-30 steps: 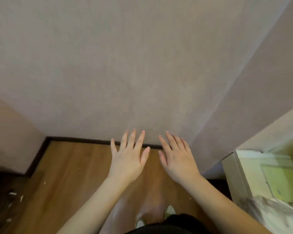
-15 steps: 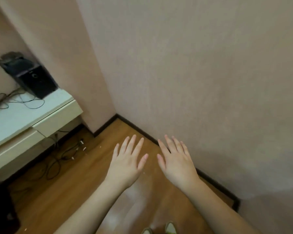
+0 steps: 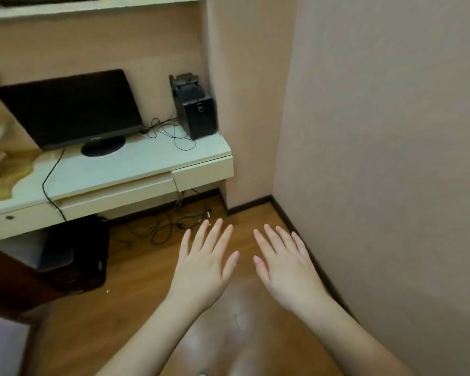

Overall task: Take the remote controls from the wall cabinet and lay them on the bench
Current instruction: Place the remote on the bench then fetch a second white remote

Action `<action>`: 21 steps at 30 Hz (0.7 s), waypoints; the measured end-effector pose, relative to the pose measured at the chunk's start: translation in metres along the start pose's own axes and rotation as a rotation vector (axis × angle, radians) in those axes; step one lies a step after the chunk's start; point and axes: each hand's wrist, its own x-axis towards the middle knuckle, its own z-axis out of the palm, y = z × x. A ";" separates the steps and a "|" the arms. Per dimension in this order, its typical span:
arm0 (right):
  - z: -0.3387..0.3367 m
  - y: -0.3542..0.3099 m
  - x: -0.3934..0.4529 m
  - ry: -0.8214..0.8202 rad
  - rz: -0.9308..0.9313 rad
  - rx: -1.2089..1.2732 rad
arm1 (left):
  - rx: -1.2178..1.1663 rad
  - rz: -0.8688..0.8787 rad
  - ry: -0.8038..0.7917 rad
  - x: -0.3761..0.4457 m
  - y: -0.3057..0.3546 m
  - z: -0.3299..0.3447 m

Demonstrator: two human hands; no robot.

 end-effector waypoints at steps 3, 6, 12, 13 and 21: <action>-0.006 -0.041 0.041 0.015 -0.047 0.016 | -0.015 -0.085 0.031 0.006 -0.051 -0.017; -0.011 -0.081 0.082 0.023 -0.068 0.023 | -0.014 -0.180 0.065 0.010 -0.105 -0.034; -0.022 -0.142 0.144 0.082 -0.154 -0.052 | -0.029 -0.245 0.062 0.025 -0.179 -0.062; -0.024 -0.147 0.152 0.104 -0.161 -0.070 | -0.039 -0.245 0.069 0.029 -0.186 -0.068; -0.041 -0.164 0.209 0.163 -0.188 -0.131 | -0.017 -0.235 0.123 0.076 -0.213 -0.103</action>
